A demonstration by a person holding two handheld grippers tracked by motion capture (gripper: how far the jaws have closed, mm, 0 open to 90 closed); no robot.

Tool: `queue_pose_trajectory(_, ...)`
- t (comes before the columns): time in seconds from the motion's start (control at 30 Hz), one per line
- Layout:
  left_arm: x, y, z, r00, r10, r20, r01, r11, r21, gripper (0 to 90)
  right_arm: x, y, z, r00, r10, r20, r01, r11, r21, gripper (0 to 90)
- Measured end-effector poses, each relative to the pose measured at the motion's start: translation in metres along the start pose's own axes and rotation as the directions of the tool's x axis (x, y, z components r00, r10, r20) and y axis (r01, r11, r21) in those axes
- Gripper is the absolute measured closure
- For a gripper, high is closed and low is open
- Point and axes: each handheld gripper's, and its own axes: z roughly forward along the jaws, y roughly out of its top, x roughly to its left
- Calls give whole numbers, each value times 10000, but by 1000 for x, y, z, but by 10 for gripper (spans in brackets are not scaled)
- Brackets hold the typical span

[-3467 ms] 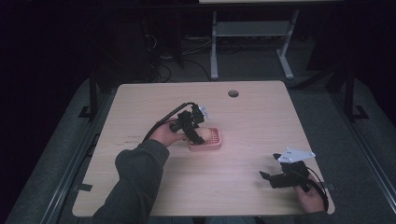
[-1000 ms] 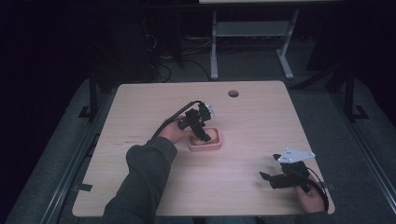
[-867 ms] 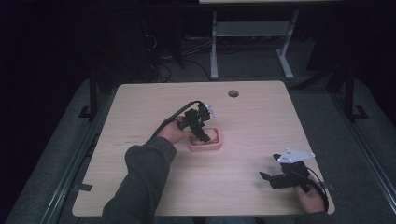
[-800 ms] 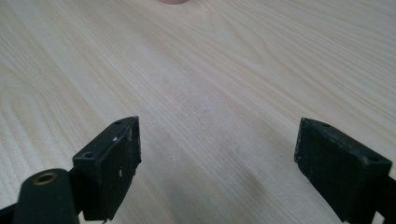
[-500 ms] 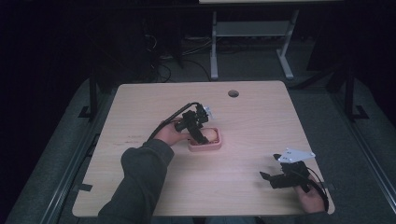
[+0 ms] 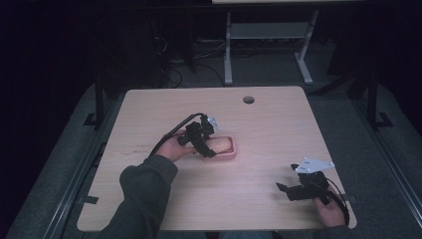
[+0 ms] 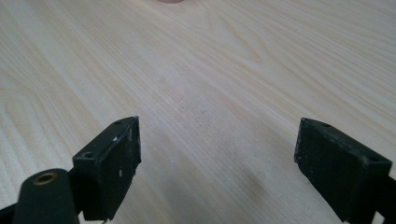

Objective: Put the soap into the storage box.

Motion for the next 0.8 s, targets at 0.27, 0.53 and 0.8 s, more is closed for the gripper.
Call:
queue_pose_trajectory(0.27, -2, -8, -3, 9998, -217, -16, 217, 9998, -27, 266, 2, 1, 1, 10000, 69, 9, -69, 10000, 59, 141)
queue_pose_trajectory(0.53, -7, -11, -7, 9999, -97, -64, 98, 9999, 126, 261, 3, 2, 2, 10000, -5, 5, 5, 10000, 48, 141)
queue_pose_trajectory(0.8, -11, -20, -5, 9996, -284, 63, 283, 9996, 94, 262, 3, 2, 2, 10000, 57, 59, -57, 10000, 60, 141)
